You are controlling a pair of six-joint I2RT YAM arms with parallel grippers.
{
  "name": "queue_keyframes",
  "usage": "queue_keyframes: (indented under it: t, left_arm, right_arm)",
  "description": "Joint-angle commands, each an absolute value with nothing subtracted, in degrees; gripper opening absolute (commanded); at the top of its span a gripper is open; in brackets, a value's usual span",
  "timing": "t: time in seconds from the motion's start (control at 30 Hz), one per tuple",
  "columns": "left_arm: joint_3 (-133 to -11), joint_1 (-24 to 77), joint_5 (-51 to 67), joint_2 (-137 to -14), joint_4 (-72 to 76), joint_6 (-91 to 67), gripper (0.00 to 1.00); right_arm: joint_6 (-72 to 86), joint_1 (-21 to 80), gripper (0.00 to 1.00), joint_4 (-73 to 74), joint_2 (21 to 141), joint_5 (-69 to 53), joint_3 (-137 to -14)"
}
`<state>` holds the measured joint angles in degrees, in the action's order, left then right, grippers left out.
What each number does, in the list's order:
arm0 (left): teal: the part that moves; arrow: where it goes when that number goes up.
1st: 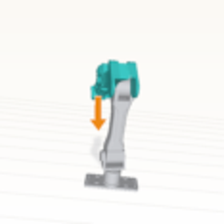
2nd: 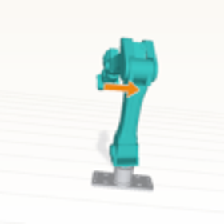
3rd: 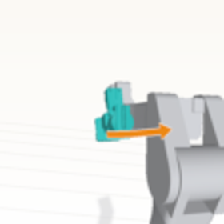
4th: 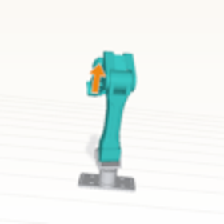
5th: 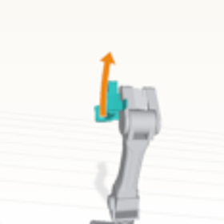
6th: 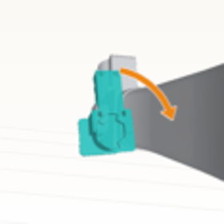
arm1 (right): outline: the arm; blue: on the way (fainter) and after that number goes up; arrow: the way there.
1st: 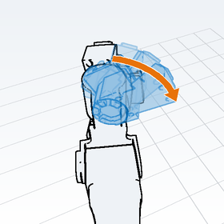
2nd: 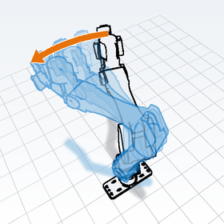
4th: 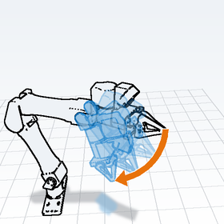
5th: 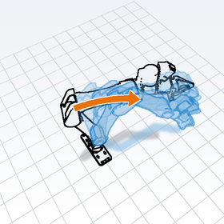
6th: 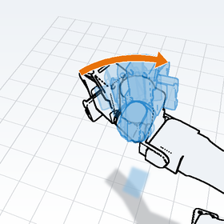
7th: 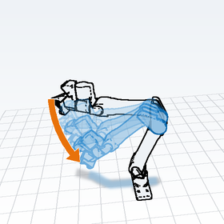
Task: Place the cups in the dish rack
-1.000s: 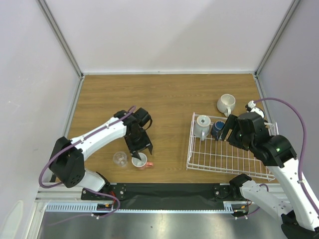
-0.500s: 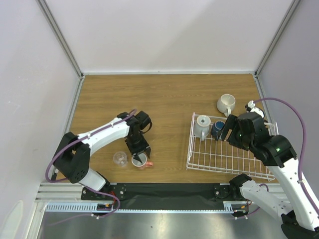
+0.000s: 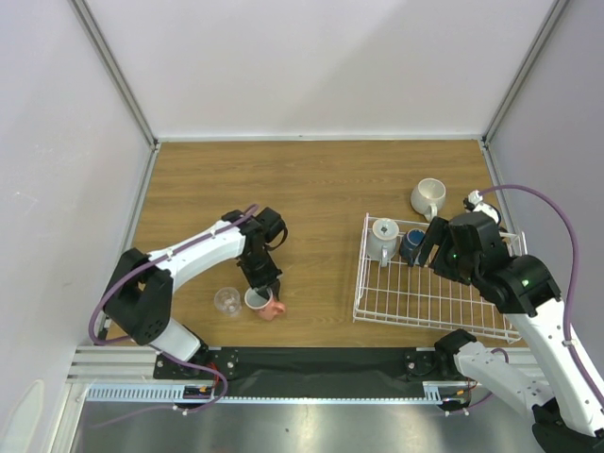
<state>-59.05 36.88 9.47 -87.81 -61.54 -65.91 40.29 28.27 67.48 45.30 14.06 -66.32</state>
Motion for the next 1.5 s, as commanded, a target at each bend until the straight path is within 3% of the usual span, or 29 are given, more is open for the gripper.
queue_keyframes:
  t: [0.0, 0.3, 0.43, 0.57, 0.73, 0.93, 1.2, 1.47]
  left_arm:
    - [-64.59, 36.91, 11.25, -87.37, -61.00, -63.99, 0.00]
    - [-78.21, 37.00, 13.88, -81.39, -53.74, -56.88, 0.01]
    - [-73.59, 36.91, 23.97, -74.28, -33.09, -55.37, 0.00]
    - [-69.44, 37.09, 30.73, -71.28, -18.22, -56.16, 0.00]
    - [-63.46, 37.62, 34.98, -67.41, 2.17, -58.80, 0.00]
    - [-67.05, 39.99, 34.10, -67.06, 3.07, -53.00, 0.00]
    - [-67.59, 41.48, 33.05, -65.48, 6.68, -50.89, 0.00]
    - [-66.97, 42.63, 30.15, -64.51, 8.35, -50.54, 0.00]
  right_arm:
    - [39.29, 27.95, 0.79, 66.45, 45.62, 13.54, -67.85]
    - [36.65, 27.68, 0.83, 62.50, 47.63, 4.50, -67.33]
    - [34.63, 27.25, 0.84, 55.05, 48.43, -8.41, -66.62]
    - [36.11, 27.16, 0.98, 43.45, 48.25, -24.75, -63.82]
    - [40.34, 26.98, 1.00, 32.27, 51.58, -42.35, -62.23]
    - [51.30, 25.93, 0.98, 21.03, 54.31, -49.21, -60.82]
    - [65.73, 24.26, 0.86, 8.21, 55.11, -50.80, -56.17]
    - [69.87, 24.17, 0.66, 7.03, 54.84, -48.52, -55.64]
